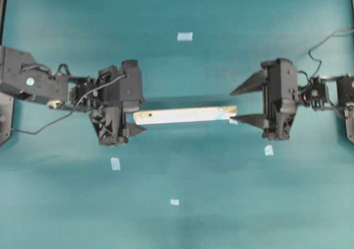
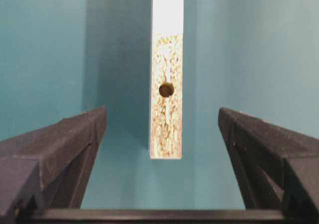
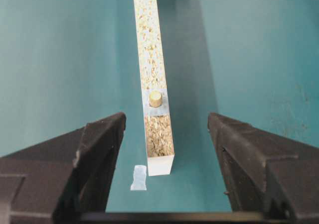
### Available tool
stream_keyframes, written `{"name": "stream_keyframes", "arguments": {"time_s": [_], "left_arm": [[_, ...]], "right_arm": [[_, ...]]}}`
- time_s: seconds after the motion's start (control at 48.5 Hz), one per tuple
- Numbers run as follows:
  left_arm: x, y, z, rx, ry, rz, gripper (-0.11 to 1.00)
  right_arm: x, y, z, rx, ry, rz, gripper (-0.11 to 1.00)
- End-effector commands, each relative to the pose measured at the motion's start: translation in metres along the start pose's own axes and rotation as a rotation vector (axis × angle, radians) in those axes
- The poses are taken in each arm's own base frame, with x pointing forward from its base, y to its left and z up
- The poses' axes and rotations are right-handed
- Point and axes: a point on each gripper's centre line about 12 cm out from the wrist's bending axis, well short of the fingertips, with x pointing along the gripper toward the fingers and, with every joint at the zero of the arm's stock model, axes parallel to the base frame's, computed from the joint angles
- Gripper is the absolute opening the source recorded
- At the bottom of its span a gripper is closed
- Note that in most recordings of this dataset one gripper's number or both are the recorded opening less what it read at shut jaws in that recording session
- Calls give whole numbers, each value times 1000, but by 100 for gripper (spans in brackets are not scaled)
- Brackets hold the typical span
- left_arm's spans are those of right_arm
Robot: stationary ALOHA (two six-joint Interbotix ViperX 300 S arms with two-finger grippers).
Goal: Move the wooden board into place and insert the rod into its hole.
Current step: 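Open both grippers and raise them away from the board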
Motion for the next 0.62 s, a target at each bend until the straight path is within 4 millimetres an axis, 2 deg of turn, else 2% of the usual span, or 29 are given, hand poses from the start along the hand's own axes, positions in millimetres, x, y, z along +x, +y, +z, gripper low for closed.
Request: {"name": "stream_keyframes", "arguments": {"time_s": [0.0, 0.598], "left_arm": [[-8, -2, 10, 9, -41, -4, 90], [-12, -2, 12, 9, -66, -5, 90]], "right_arm": [[-4, 2, 7, 0, -30, 7, 77], [-15, 0, 1, 0, 44, -13, 77]]}}
